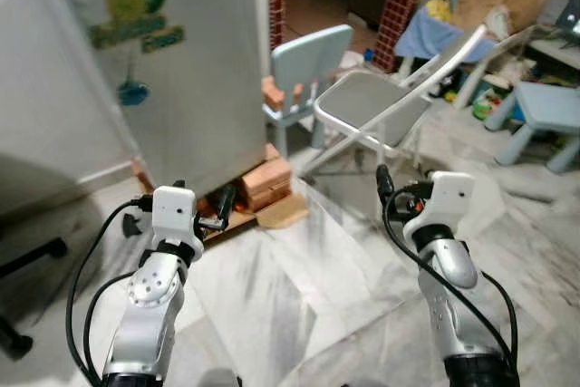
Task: Restocking fridge
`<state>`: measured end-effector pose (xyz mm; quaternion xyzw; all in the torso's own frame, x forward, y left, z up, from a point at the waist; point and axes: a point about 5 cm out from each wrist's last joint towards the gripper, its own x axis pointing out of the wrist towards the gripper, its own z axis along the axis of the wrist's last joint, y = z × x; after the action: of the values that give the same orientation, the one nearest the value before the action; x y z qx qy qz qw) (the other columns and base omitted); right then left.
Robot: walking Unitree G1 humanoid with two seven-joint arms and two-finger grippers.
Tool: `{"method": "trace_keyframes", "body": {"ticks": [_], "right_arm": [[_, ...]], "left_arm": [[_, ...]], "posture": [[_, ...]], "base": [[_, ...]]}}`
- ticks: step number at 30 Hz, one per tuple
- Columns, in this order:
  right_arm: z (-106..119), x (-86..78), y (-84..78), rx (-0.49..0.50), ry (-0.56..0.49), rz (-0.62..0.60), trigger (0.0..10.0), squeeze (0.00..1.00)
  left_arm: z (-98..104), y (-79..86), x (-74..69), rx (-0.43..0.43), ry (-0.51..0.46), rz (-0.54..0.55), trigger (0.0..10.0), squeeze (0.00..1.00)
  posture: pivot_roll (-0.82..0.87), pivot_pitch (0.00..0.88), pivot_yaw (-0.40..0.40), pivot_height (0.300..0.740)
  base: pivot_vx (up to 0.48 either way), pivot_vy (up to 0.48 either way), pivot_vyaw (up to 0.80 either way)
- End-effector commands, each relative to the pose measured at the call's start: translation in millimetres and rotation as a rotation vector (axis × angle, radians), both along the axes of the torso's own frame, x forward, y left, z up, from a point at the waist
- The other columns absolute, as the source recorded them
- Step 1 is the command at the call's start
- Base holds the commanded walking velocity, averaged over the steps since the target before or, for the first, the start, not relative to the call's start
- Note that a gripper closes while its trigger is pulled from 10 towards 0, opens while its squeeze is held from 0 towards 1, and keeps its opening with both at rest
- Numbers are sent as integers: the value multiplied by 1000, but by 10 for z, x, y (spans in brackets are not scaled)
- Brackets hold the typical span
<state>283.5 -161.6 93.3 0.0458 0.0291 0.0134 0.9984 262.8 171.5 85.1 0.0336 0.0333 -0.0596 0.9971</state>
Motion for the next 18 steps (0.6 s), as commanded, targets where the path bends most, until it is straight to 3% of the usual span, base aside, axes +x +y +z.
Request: {"method": "trace_keyframes", "body": {"ticks": [1, 2, 4, 6, 14, 18], "right_arm": [[3, 24, -47, -42, 17, -24, 10000, 0], [-8, 32, -45, -66, 30, -33, 10000, 0], [-17, 30, 33, 3, 42, 24, 10000, 0], [7, 37, 28, -26, 0, 10, 10000, 0], [-59, -24, 28, -16, 9, 32, 10000, 0], [-39, 2, 44, -6, 0, 41, 10000, 0]], "left_arm": [[35, -6, 23, -2, -15, 3, 10000, 0], [38, -4, 26, -3, -15, 3, 10000, 0], [26, 4, 24, -10, -6, -4, 10000, 0], [4, 15, 21, -15, 0, -2, 10000, 0], [-99, 21, -14, 1, 23, -4, 10000, 0], [-82, -15, 42, 6, 15, -14, 10000, 0]], "posture": [[83, 0, -5, 740], [83, 0, -5, 740], [83, 0, -4, 740], [83, 0, -3, 740], [76, 0, 7, 740], [70, 0, 20, 740]], "base": [[0, 480, 0], [0, 480, 0], [0, 480, 0], [0, 480, 0], [0, 480, 0], [0, 480, -653]]}}
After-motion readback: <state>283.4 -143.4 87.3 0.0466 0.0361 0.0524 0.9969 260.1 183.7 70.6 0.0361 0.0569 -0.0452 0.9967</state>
